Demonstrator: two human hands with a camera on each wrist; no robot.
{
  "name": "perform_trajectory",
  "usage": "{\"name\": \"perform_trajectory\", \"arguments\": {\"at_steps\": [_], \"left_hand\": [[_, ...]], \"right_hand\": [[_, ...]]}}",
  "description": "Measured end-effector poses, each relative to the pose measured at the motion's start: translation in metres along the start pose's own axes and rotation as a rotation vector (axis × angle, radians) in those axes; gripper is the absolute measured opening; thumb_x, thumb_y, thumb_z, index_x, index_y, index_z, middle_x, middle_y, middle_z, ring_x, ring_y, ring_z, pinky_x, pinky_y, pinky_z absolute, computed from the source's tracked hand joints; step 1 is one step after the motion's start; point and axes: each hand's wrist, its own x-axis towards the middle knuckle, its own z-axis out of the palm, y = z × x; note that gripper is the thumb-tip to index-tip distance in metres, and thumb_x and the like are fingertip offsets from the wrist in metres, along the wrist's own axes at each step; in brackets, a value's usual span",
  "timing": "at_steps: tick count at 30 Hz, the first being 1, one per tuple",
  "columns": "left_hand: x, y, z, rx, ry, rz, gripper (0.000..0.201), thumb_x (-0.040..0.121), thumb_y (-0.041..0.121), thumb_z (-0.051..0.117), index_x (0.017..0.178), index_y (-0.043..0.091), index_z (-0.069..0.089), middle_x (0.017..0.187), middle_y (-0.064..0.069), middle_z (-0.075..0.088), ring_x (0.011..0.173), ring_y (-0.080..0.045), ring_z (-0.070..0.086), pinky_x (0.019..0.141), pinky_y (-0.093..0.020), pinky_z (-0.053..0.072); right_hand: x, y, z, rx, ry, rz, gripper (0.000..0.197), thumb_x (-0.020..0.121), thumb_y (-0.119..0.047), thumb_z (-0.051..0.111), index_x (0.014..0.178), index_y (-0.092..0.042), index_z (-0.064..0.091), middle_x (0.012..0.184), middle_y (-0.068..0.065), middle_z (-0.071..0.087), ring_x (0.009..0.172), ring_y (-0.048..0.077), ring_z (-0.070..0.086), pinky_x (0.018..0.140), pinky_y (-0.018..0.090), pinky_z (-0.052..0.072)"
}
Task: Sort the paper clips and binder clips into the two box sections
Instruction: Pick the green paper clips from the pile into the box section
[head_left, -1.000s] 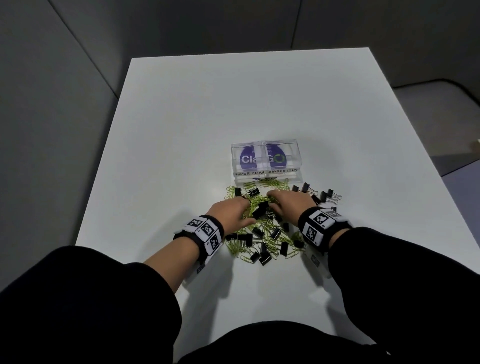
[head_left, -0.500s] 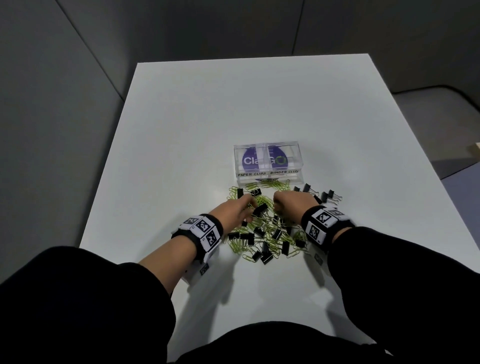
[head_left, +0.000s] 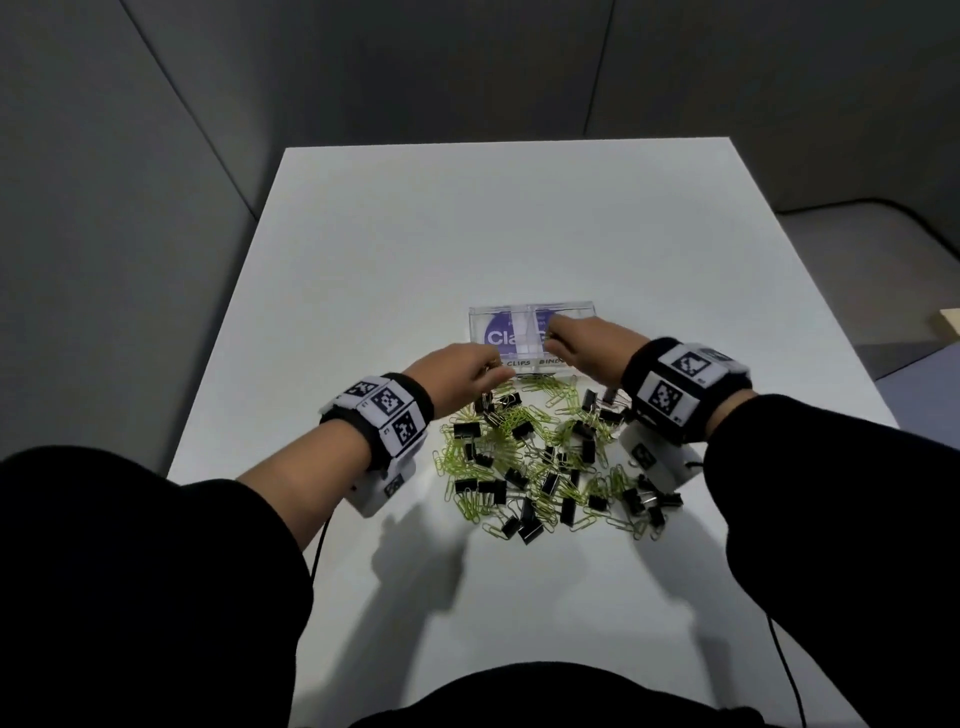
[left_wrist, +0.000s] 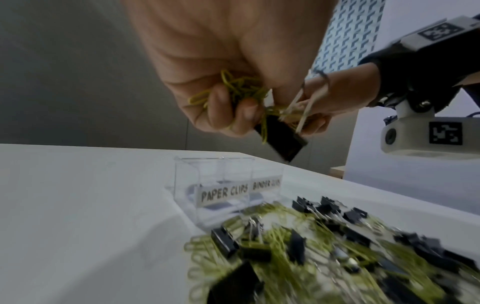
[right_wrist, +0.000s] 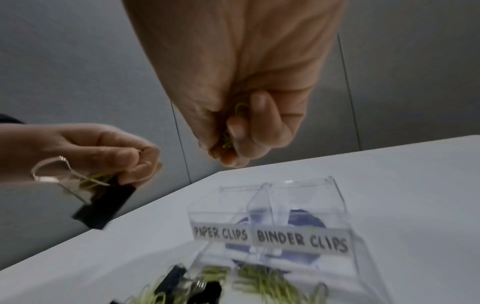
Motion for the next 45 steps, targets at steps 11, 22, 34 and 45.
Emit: {"name": "perform_trajectory", "arguments": {"at_steps": [11,22,34,45], "left_hand": [[0.033,-0.023,-0.021,-0.221,0.039,-0.075,0.026,0.096,0.024,0.048,0.104,0.004,0.064,0.087,-0.006,0.064,0.079,-0.016,0.055,0.064,-0.016,0.039],[0.078,-0.017,-0.027,0.018,0.062,-0.038,0.027,0.098,0.018,0.040,0.112,0.005,0.059,0.114,-0.013,0.060,0.104,-0.028,0.056,0.088,-0.037,0.044],[0.067,0.008,0.003,0.400,0.062,0.258,0.030,0.096,0.031,0.043,0.115,0.014,0.058,0.113,-0.003,0.060,0.100,-0.019,0.059,0.075,-0.028,0.046],[0.036,-0.001,0.073,0.276,-0.090,0.050,0.042,0.093,0.032,0.051,0.132,0.017,0.046,0.136,-0.009,0.039,0.120,-0.027,0.045,0.092,-0.038,0.045]], "right_hand": [[0.073,-0.007,0.016,0.099,0.047,0.120,0.023,0.095,-0.012,0.044,0.114,-0.007,0.056,0.116,0.014,0.063,0.103,0.028,0.059,0.086,0.034,0.047],[0.040,0.021,0.017,0.102,0.133,-0.066,0.024,0.095,-0.019,0.045,0.103,-0.007,0.064,0.101,0.011,0.069,0.089,0.026,0.062,0.079,0.034,0.049],[0.019,0.052,0.063,-0.152,0.040,0.023,0.031,0.092,-0.008,0.048,0.120,-0.014,0.059,0.119,0.008,0.061,0.111,0.026,0.053,0.088,0.035,0.046],[0.005,0.043,0.083,-0.292,-0.004,0.030,0.032,0.094,-0.015,0.045,0.125,-0.013,0.050,0.127,0.010,0.053,0.116,0.030,0.048,0.093,0.039,0.042]]}}
